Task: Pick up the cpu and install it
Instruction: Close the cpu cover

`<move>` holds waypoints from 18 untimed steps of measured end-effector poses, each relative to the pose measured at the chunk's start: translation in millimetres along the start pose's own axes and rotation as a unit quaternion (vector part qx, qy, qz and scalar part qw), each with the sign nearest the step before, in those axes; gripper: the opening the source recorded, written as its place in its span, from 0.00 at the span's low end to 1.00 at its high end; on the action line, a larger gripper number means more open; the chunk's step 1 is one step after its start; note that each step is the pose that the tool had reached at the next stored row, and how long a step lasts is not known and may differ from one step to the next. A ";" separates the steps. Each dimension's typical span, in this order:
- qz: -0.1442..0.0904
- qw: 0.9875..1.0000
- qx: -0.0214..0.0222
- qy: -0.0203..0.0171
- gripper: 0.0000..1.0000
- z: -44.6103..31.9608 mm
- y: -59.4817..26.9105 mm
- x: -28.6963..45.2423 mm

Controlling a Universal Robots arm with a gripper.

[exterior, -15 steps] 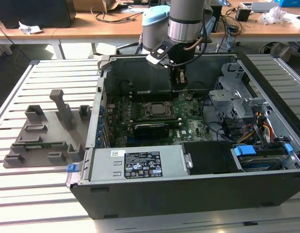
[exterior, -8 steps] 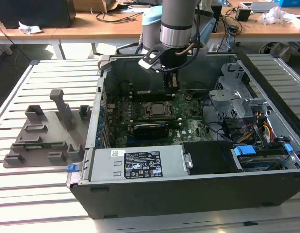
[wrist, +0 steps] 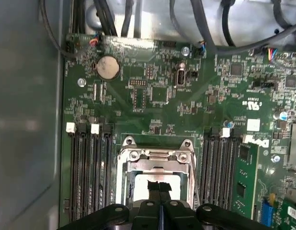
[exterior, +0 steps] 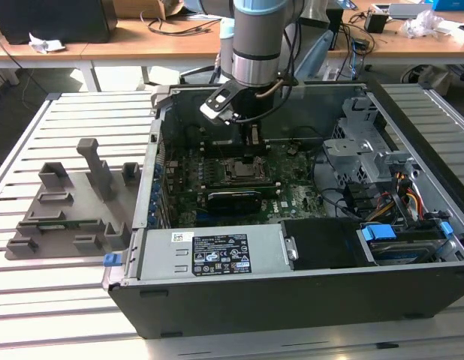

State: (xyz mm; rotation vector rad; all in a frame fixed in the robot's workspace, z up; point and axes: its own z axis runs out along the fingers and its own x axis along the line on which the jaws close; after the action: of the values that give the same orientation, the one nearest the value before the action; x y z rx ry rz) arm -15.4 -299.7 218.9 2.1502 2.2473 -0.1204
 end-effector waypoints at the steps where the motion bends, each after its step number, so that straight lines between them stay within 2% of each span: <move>1: 0.000 1.000 0.000 0.000 0.11 2.2 -2.7 0.3; 7: 0.000 1.000 0.000 0.000 0.11 11.7 -17.1 1.6; 11: 0.000 1.000 0.000 0.000 0.11 14.8 -23.6 2.1; 16: 0.000 1.000 0.000 0.000 0.11 16.5 -26.3 2.3; 18: 0.000 1.000 0.000 0.000 0.11 16.5 -22.4 2.2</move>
State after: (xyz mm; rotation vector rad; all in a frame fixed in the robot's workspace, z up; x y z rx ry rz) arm -38.3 -299.7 203.2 2.1505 2.2471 -0.1210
